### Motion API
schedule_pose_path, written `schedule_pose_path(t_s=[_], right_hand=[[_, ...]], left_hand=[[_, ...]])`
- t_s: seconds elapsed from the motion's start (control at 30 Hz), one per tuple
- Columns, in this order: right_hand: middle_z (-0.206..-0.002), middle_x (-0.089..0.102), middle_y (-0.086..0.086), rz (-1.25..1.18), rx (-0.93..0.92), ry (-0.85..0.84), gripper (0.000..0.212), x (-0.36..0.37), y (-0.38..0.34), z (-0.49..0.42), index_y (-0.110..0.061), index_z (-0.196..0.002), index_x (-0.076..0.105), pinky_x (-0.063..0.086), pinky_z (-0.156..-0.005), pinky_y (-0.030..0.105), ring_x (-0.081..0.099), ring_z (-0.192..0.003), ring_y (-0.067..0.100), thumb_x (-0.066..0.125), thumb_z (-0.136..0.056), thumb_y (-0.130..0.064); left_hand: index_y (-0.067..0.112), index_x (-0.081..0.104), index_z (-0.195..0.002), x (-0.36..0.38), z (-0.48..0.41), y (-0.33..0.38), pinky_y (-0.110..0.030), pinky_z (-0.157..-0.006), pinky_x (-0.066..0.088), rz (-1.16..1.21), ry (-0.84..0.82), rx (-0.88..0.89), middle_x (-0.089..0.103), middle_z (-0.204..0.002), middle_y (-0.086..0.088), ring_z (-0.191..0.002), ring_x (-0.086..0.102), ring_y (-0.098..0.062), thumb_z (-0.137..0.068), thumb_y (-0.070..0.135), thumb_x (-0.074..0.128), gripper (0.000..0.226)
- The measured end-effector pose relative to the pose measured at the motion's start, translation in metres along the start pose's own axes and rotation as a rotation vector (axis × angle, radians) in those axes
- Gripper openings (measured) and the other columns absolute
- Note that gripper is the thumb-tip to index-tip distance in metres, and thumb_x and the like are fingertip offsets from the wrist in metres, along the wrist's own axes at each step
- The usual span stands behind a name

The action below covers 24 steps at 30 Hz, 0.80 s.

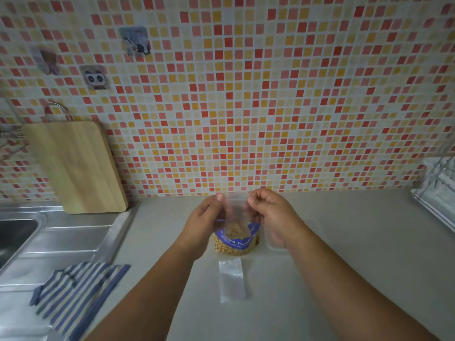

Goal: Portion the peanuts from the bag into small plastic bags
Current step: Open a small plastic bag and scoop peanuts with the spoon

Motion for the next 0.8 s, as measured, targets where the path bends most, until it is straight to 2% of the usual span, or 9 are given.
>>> schedule_pose_path(t_s=[0.07, 0.13, 0.23, 0.33, 0.43, 0.5, 0.57, 0.7, 0.8], right_hand=[[-0.06, 0.065, -0.002, -0.018, 0.078, -0.145, 0.025, -0.002, 0.006, 0.002, -0.012, -0.075, 0.053, 0.046, -0.055, 0.023, 0.058, -0.054, 0.011, 0.046, -0.095, 0.001], [-0.057, 0.064, -0.003, 0.04, 0.225, -0.309, 0.025, -0.001, 0.029, 0.009, -0.012, -0.074, 0.052, 0.046, -0.052, 0.02, 0.058, -0.049, 0.008, 0.045, -0.095, 0.0], [-0.054, 0.062, -0.005, 0.24, 0.47, -0.421, 0.027, -0.009, 0.09, 0.024, -0.014, -0.072, 0.05, 0.045, -0.049, 0.018, 0.054, -0.044, 0.004, 0.046, -0.096, -0.002], [-0.059, 0.057, 0.005, 0.386, 0.611, -0.274, 0.03, -0.029, 0.152, 0.025, -0.014, -0.067, 0.05, 0.035, -0.046, 0.021, 0.047, -0.044, 0.01, 0.047, -0.092, 0.0], [-0.06, 0.055, 0.009, 0.494, 0.58, -0.045, 0.03, -0.047, 0.182, 0.017, -0.013, -0.061, 0.053, 0.032, -0.047, 0.023, 0.045, -0.044, 0.016, 0.048, -0.09, -0.005], [-0.058, 0.058, 0.005, 0.584, 0.517, 0.116, 0.027, -0.06, 0.184, 0.012, -0.011, -0.065, 0.057, 0.042, -0.047, 0.021, 0.053, -0.044, 0.014, 0.047, -0.09, -0.009], [-0.071, 0.066, 0.007, 0.678, 0.463, 0.226, 0.019, -0.068, 0.182, 0.009, -0.011, -0.078, 0.064, 0.05, -0.062, 0.026, 0.062, -0.061, 0.02, 0.049, -0.089, -0.016], [-0.105, 0.07, 0.012, 0.83, 0.406, 0.26, 0.025, -0.068, 0.172, 0.009, -0.008, -0.102, 0.065, 0.047, -0.083, 0.028, 0.064, -0.101, 0.028, 0.052, -0.091, -0.026], [-0.114, 0.064, 0.012, 1.047, 0.328, 0.247, 0.032, -0.063, 0.158, 0.011, -0.008, -0.111, 0.055, 0.045, -0.087, 0.029, 0.059, -0.111, 0.028, 0.051, -0.093, -0.033]], left_hand=[[0.01, 0.055, -0.068, -0.021, 0.0, -0.011, -0.024, -0.056, 0.051, -0.032, 0.105, -0.053, 0.056, -0.062, -0.006, -0.058, 0.055, -0.016, -0.096, 0.037, 0.044, 0.04], [0.011, 0.049, -0.063, -0.042, 0.005, -0.043, -0.021, -0.047, 0.047, -0.172, 0.205, -0.213, 0.049, -0.056, -0.007, -0.049, 0.047, -0.017, -0.092, 0.035, 0.054, 0.038], [0.012, 0.054, -0.07, -0.057, 0.014, -0.106, -0.023, -0.049, 0.048, -0.488, 0.177, -0.436, 0.054, -0.066, -0.007, -0.048, 0.049, -0.019, -0.084, 0.033, 0.067, 0.029], [0.017, 0.059, -0.099, -0.056, 0.013, -0.135, -0.028, -0.075, 0.05, -0.871, 0.135, -0.442, 0.064, -0.093, -0.005, -0.082, 0.064, -0.024, -0.078, 0.043, 0.068, 0.035], [0.016, 0.057, -0.108, -0.049, 0.006, -0.143, -0.025, -0.081, 0.044, -0.999, 0.134, -0.391, 0.06, -0.108, -0.006, -0.103, 0.058, -0.024, -0.078, 0.038, 0.068, 0.039], [0.021, 0.058, -0.097, -0.047, 0.004, -0.144, -0.024, -0.076, 0.043, -1.021, 0.134, -0.388, 0.059, -0.103, -0.005, -0.098, 0.058, -0.023, -0.078, 0.029, 0.064, 0.021], [0.026, 0.056, -0.083, -0.052, 0.005, -0.144, -0.023, -0.068, 0.047, -0.969, 0.176, -0.387, 0.063, -0.092, -0.002, -0.084, 0.06, -0.022, -0.078, 0.021, 0.06, 0.008], [0.029, 0.055, -0.083, -0.057, 0.005, -0.14, -0.02, -0.051, 0.045, -0.887, 0.189, -0.318, 0.061, -0.07, 0.005, -0.06, 0.056, -0.015, -0.079, 0.009, 0.052, 0.021], [0.031, 0.052, -0.081, -0.055, 0.004, -0.134, -0.021, -0.056, 0.044, -0.951, 0.126, -0.259, 0.061, -0.073, 0.006, -0.064, 0.054, -0.014, -0.079, 0.008, 0.053, 0.024]])
Point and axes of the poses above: each hand's wrist, its own z-axis away from the middle knuckle, its own x-axis out of the palm, y = z × x, the point moved 9 cm from there along -z, towards the middle knuckle
